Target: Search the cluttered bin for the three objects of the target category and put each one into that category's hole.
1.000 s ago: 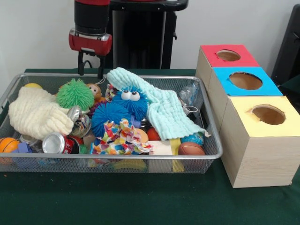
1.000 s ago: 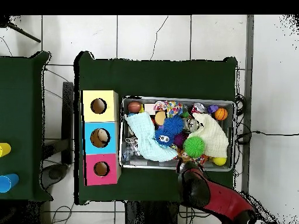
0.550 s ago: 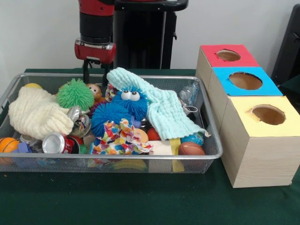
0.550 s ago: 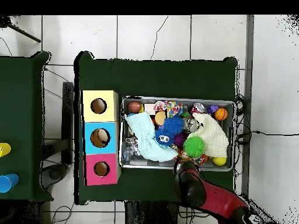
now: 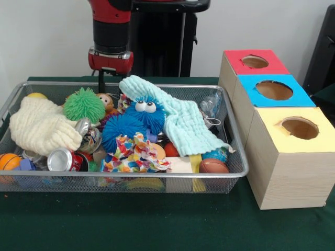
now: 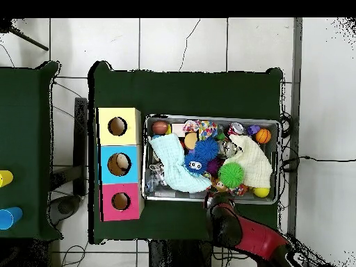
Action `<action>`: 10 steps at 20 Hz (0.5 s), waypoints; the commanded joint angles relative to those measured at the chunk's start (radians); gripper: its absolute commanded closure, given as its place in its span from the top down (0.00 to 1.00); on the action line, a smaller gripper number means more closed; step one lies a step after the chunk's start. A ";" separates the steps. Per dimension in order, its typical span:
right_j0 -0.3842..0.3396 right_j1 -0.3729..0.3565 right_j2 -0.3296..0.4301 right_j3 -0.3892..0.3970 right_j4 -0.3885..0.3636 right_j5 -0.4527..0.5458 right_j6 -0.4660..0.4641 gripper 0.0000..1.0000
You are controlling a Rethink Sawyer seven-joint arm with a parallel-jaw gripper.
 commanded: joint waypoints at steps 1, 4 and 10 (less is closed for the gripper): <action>-0.003 0.073 0.046 -0.095 -0.022 -0.104 0.159 1.00; -0.008 0.080 0.049 -0.098 -0.021 -0.117 0.160 1.00; -0.009 0.086 0.039 -0.101 -0.017 -0.155 0.164 1.00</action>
